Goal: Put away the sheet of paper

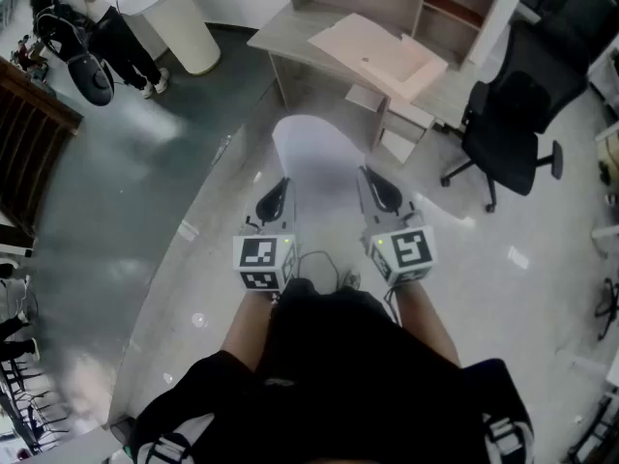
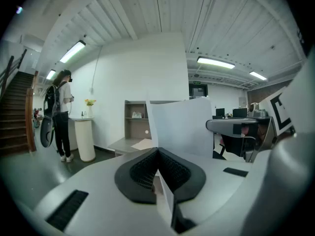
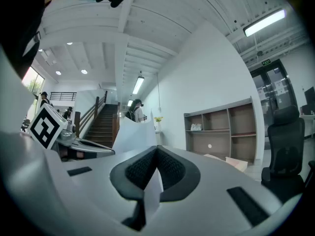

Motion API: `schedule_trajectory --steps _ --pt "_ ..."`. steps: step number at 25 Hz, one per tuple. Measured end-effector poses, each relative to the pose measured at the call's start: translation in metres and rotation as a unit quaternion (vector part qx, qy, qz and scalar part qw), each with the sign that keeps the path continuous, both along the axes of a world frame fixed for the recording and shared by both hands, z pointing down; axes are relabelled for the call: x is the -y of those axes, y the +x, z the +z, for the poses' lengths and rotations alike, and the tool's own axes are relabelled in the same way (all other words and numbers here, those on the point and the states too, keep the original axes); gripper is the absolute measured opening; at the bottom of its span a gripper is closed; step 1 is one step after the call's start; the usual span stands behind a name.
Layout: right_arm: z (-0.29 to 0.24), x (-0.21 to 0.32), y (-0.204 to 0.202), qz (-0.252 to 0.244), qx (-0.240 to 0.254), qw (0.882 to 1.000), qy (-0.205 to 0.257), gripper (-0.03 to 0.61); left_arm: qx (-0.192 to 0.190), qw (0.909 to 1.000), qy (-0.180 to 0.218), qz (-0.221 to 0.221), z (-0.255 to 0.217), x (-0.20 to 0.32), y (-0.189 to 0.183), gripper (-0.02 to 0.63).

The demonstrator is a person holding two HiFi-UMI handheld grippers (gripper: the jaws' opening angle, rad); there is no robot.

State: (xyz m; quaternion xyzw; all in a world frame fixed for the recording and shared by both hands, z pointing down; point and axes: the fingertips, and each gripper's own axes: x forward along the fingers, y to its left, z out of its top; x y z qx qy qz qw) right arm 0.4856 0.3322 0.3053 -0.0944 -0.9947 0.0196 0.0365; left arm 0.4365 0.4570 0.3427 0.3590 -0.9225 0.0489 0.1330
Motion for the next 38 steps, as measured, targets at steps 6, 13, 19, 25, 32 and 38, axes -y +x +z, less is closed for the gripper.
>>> schedule_trajectory --steps 6,13,19,25,32,38 --pt "0.015 0.021 0.023 -0.012 0.008 1.000 -0.027 0.017 -0.008 0.9995 -0.023 0.022 0.018 0.035 0.025 0.046" --pt "0.038 0.033 0.029 -0.008 0.000 0.999 -0.045 0.017 -0.018 0.9985 -0.046 0.025 0.030 0.044 0.028 0.045" --pt "0.053 0.041 0.011 0.019 -0.013 0.999 -0.042 0.017 -0.028 0.9974 -0.043 0.051 0.050 0.056 0.008 0.046" --pt "0.063 0.054 -0.010 0.036 -0.045 0.998 -0.018 0.017 -0.039 0.9967 -0.024 0.067 0.063 0.072 -0.028 0.044" --pt "0.073 0.061 -0.073 0.055 -0.077 0.995 -0.019 0.017 -0.068 0.9935 -0.023 0.088 0.076 0.080 -0.087 0.044" --pt "0.081 0.040 -0.146 0.024 -0.093 0.995 -0.007 0.017 -0.068 0.9941 -0.025 0.081 0.081 0.068 -0.155 0.044"
